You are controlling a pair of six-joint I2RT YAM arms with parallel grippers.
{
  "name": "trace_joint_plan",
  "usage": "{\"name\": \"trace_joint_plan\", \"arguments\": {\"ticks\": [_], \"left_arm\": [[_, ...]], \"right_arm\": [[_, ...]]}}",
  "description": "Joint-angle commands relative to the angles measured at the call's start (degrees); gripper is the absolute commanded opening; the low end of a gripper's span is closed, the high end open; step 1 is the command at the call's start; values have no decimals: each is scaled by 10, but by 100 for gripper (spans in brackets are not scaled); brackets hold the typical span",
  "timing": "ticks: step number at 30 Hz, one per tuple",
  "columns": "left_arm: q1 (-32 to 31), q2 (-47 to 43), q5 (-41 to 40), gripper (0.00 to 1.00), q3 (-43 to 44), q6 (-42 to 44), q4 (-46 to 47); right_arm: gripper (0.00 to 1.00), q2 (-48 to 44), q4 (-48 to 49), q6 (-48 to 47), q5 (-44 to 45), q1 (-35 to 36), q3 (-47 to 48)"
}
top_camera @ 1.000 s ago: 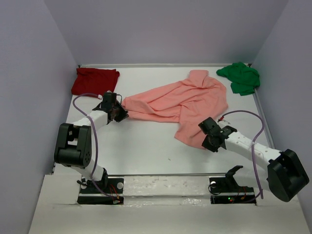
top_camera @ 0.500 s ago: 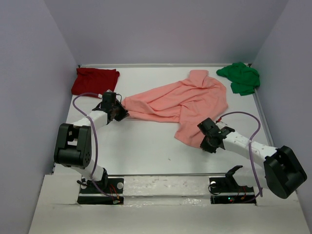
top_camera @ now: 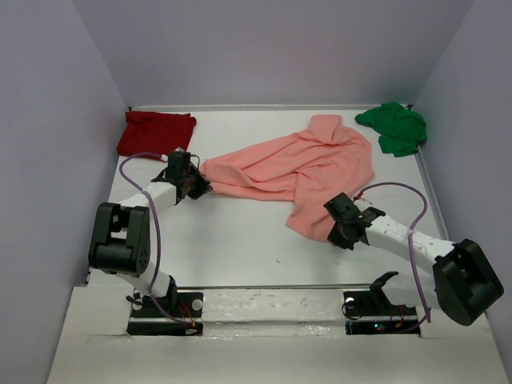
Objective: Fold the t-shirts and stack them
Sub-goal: Flatten out the tshirt
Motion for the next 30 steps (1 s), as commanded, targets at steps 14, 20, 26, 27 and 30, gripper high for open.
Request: {"name": "trace_joint_plan", "arguments": {"ticks": [14,20,26,27,30], "left_arm": [[-75,-125,-125,0,89,98,-122],[-78,-173,-188,0,156,142,-210],[-76,-220,-223,0,236,187,-274],[-76,-228,-227,0,261,192,-287],[-76,-244,-255,0,308,208,-305]], "right_arm": [[0,24,-37,-340,307,-8,367],[0,42,-8,-451,341,-50,511],[0,59,22,-570,398,-107,662],[0,59,29,-596,404,-121,679],[0,63,64,-670,408,-128,745]]}}
